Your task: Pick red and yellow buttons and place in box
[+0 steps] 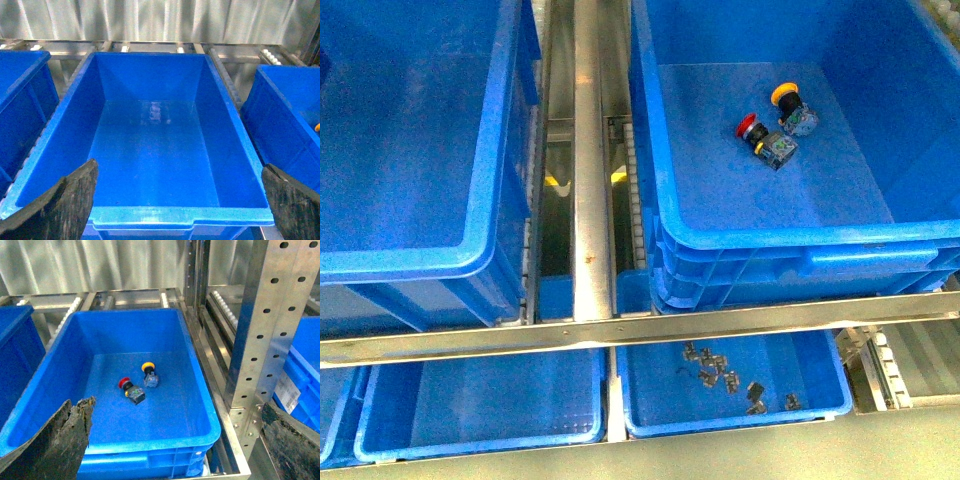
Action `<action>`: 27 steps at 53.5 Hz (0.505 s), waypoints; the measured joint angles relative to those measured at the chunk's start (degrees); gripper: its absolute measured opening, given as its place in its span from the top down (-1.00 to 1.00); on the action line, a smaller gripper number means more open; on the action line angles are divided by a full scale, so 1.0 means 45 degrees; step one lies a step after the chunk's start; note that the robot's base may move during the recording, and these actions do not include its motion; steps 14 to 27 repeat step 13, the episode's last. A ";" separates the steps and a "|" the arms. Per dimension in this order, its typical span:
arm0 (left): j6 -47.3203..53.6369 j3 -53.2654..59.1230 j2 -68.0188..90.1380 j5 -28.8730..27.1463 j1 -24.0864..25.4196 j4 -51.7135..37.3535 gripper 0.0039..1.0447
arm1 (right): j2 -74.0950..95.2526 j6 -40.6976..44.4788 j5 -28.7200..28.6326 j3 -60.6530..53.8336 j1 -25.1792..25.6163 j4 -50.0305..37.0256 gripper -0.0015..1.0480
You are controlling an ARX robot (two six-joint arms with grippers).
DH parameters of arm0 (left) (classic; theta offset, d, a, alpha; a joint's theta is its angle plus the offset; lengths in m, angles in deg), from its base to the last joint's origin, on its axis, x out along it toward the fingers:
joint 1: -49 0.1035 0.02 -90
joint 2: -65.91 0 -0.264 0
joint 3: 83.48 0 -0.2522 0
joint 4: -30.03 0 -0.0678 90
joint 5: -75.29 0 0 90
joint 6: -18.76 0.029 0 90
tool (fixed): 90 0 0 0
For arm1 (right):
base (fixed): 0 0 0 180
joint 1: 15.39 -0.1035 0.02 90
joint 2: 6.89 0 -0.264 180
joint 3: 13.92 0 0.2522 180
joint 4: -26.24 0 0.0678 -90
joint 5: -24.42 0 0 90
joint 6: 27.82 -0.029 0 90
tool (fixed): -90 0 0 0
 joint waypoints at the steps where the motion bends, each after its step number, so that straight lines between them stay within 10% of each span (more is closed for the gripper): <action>1: 0.0000 0.0005 0.0000 0.0000 0.0000 0.0000 -0.85 | 0.0000 0.0005 0.0000 0.0000 0.0000 0.0000 -0.88; 27: 0.0000 0.0000 0.0000 0.0000 0.0000 0.0000 -0.85 | 0.0000 0.0005 0.0000 0.0000 -0.0005 0.0000 -0.88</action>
